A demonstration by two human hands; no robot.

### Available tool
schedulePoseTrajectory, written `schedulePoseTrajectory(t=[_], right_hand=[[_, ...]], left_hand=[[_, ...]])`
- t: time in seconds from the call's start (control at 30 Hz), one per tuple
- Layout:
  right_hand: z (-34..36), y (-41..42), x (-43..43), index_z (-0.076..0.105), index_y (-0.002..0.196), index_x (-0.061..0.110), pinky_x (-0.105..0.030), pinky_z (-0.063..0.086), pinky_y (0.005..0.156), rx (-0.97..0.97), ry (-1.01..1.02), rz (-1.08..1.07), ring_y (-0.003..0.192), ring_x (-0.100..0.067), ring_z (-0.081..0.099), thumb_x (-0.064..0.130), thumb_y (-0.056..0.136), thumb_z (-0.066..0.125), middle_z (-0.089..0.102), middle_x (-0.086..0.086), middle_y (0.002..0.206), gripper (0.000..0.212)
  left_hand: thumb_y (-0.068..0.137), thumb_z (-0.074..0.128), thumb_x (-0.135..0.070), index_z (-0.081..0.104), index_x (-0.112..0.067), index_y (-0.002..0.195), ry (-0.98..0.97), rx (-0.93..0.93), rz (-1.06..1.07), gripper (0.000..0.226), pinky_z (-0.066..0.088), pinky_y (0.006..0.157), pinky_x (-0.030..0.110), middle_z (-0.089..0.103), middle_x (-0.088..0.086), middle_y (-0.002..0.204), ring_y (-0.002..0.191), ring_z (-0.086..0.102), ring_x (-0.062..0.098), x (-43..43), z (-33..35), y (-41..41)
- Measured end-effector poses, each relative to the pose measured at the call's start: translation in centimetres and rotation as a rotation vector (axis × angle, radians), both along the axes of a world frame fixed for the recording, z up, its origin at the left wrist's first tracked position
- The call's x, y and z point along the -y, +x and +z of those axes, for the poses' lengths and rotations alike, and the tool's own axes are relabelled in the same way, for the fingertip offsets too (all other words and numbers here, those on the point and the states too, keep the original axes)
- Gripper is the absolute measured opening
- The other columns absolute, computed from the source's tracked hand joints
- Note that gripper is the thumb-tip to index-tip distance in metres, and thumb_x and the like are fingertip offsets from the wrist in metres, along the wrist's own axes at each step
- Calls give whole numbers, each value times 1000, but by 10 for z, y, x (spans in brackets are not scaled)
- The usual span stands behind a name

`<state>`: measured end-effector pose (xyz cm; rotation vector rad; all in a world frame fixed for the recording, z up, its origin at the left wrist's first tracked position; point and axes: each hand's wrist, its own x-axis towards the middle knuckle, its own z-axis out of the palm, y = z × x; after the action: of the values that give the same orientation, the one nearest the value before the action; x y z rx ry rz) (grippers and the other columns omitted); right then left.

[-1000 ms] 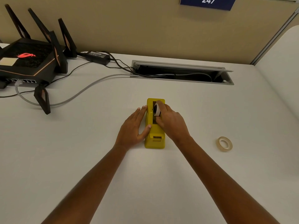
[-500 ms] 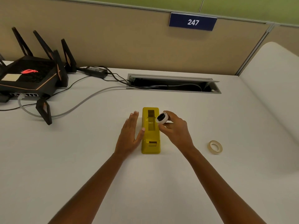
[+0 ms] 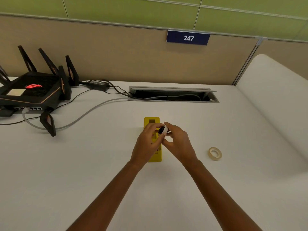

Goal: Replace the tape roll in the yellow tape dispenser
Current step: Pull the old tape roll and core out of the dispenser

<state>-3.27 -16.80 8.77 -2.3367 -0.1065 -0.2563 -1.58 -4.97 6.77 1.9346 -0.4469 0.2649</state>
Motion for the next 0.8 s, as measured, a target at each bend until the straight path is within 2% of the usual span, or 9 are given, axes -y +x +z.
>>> schedulePoseTrajectory(t=[0.1,0.17,0.23,0.3,0.33,0.47,0.57,0.67,0.8], right_hand=[[5,-1,2,42,133,10,-29,48,92,5,-27,-14,105,-21,61,18,85,62,56,-13,126,53],[8,-2,1,42,133,10,-32,50,93,20,12,-29,103,-23,61,15,84,63,56,-15,124,53],[11,-3,0,44,131,10,-22,52,86,40,106,-55,98,-23,62,13,84,64,58,-16,121,51],[14,-3,-1,46,127,9,-2,47,70,32,237,-90,89,-18,62,15,83,65,63,-14,116,48],[15,-3,-2,48,123,10,3,45,64,23,299,-108,85,-15,61,16,82,66,64,-12,113,46],[18,-6,-4,56,109,11,7,42,59,18,393,-141,77,-8,59,17,80,68,64,-1,104,32],[19,-7,-6,60,107,12,8,41,59,29,426,-121,77,-3,59,17,82,67,62,6,96,27],[21,-7,-8,61,107,12,2,47,63,26,482,-100,82,-8,62,18,82,65,63,6,95,26],[20,-7,-11,58,109,14,-27,55,81,-59,636,-78,96,-18,64,18,84,63,66,-5,108,25]], left_hand=[[86,56,-20,56,-13,111,-40,-30,23,26,47,82,23,61,7,112,95,57,16,1,5,-1],[86,56,-20,57,-13,110,-82,-71,40,26,46,81,22,62,8,111,95,58,16,3,7,-1],[86,55,-22,58,-13,110,-143,-150,63,26,46,78,18,64,9,109,94,59,17,4,9,-1],[87,53,-22,58,-12,110,-227,-259,66,26,48,75,19,65,10,105,91,61,19,5,12,1],[88,52,-23,59,-12,109,-280,-312,57,25,49,75,19,66,9,103,89,62,19,5,14,2],[92,44,-19,62,-21,94,-496,-442,19,18,54,66,11,66,-2,87,81,63,10,2,17,0],[92,44,-15,62,-15,102,-504,-431,22,20,54,71,15,66,-2,89,80,64,8,-2,19,-1],[88,53,-15,61,-17,100,-461,-396,59,15,53,76,23,65,-2,90,80,63,8,-2,22,-1],[84,59,-14,57,-23,92,-416,-332,108,12,53,77,26,63,-2,92,84,62,14,-2,26,-1]])
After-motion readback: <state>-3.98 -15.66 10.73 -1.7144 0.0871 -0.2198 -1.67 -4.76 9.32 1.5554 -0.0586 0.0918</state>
